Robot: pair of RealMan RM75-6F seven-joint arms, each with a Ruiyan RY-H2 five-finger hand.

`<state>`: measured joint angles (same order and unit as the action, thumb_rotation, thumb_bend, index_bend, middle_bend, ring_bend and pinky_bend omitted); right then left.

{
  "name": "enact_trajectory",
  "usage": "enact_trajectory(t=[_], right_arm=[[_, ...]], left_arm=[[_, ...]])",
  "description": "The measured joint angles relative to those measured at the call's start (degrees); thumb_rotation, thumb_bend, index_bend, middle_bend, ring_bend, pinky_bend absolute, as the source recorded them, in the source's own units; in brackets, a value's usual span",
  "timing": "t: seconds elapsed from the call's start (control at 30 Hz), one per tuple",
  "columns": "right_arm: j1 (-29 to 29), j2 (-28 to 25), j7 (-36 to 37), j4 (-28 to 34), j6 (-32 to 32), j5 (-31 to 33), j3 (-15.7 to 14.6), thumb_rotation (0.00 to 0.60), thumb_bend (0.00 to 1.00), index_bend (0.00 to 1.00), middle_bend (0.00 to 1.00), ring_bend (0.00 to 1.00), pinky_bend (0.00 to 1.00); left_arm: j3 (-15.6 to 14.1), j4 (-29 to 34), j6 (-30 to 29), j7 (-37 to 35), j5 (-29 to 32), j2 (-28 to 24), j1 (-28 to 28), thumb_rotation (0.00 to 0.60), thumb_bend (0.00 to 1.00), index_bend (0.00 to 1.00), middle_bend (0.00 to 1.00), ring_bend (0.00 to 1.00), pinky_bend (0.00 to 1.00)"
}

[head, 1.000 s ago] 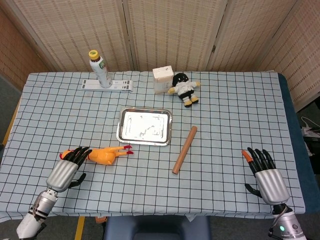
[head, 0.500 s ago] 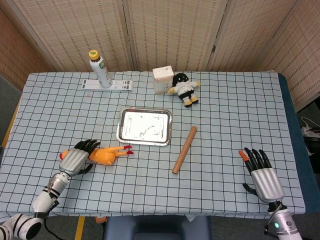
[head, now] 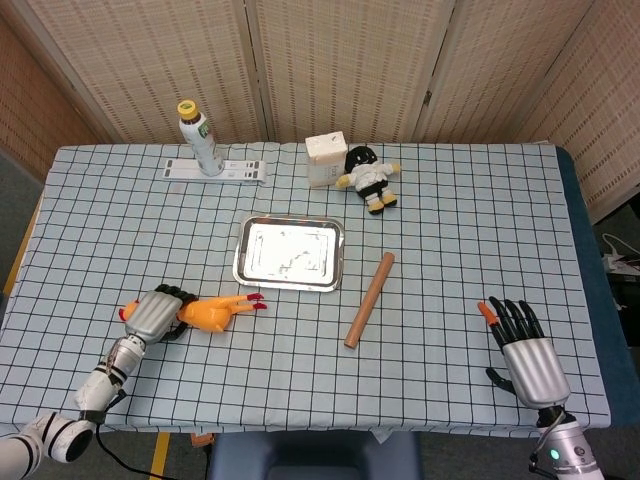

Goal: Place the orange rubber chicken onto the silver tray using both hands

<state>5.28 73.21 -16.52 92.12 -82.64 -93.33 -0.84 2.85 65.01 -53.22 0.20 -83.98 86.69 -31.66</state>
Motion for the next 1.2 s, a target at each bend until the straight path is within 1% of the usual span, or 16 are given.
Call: enact_trajectory(t=[0.1,0.13,0.2,0.3,0.4,0.47,0.57,0.7,0.87,1.0,1.1,1.2], right_arm=[[0.07,0.00,-0.02,0.11,0.09,-0.83,-0.50,0.600,0.10,0.00,0.00,0.00,0.00],[0.22,-0.01,0.07,0.20,0.30,-1.19,-0.69,0.600,0.10,0.00,0.00,0.00,0.00],[0.89,-0.19,0.67,0.84,1.31,-2.11,-1.14,0.600,0.10,0.00,0.00,0.00,0.00],[2.79,-0.92,1.68,3.23,3.79,-3.73,-1.60,0.600,0.10,0.00,0.00,0.00,0.00],[5.38,-1.87,1.83,7.24,7.46,-4.38,-1.46,0.600,0.10,0.00,0.00,0.00,0.00],[7.17,-2.36,1.68,10.26,10.23,-4.07,-0.96,0.600,0.10,0.00,0.00,0.00,0.00],[10.66,-2.80,1.35,15.45,15.51,-1.72,0.78,0.600,0.10,0.00,0.00,0.00,0.00],[15.79,-2.22,-0.32,20.74,21.74,4.53,4.45,0.600,0.10,0.00,0.00,0.00,0.00],[20.79,0.61,-6.06,23.15,26.01,13.94,8.30,0.600,0.10,0.00,0.00,0.00,0.00],[25.76,4.84,-12.94,23.79,28.04,23.69,10.99,0.600,0.10,0.00,0.00,0.00,0.00],[29.63,8.68,-18.30,23.54,28.36,30.54,12.35,0.600,0.10,0.00,0.00,0.00,0.00],[33.26,12.94,-22.14,22.44,27.98,36.59,13.36,0.600,0.10,0.00,0.00,0.00,0.00]], left_arm=[[0.05,-0.70,-1.92,-0.61,-0.64,0.67,-0.03,0.600,0.74,0.71,0.69,0.47,0.44],[0.06,-0.78,-2.68,-0.77,-0.97,0.78,-0.03,0.600,0.75,0.72,0.70,0.48,0.46],[0.10,-0.72,-4.74,-0.99,-1.90,0.92,0.02,0.600,0.77,0.73,0.71,0.52,0.54],[0.27,0.15,-8.19,-0.63,-3.35,1.02,0.11,0.600,0.77,0.73,0.72,0.55,0.63],[0.53,2.49,-10.79,1.18,-4.36,0.95,0.14,0.600,0.78,0.74,0.73,0.56,0.65],[0.66,4.48,-11.18,2.68,-4.58,0.75,0.06,0.600,0.78,0.74,0.73,0.56,0.65],[0.82,8.28,-11.09,5.76,-4.60,0.24,-0.26,0.600,0.78,0.74,0.73,0.56,0.65],[0.88,13.00,-10.33,10.82,-4.30,-0.43,-0.88,0.600,0.78,0.74,0.73,0.56,0.65],[0.94,17.15,-9.22,16.13,-3.50,-1.01,-1.63,0.600,0.78,0.74,0.73,0.56,0.65],[1.25,19.96,-8.16,19.44,-2.21,-1.34,-2.38,0.600,0.78,0.74,0.73,0.56,0.65],[1.71,21.34,-7.58,20.44,-1.18,-1.58,-2.90,0.600,0.78,0.74,0.73,0.56,0.65],[2.13,22.47,-7.19,20.82,-0.37,-1.95,-3.30,0.600,0.78,0.74,0.73,0.56,0.65]])
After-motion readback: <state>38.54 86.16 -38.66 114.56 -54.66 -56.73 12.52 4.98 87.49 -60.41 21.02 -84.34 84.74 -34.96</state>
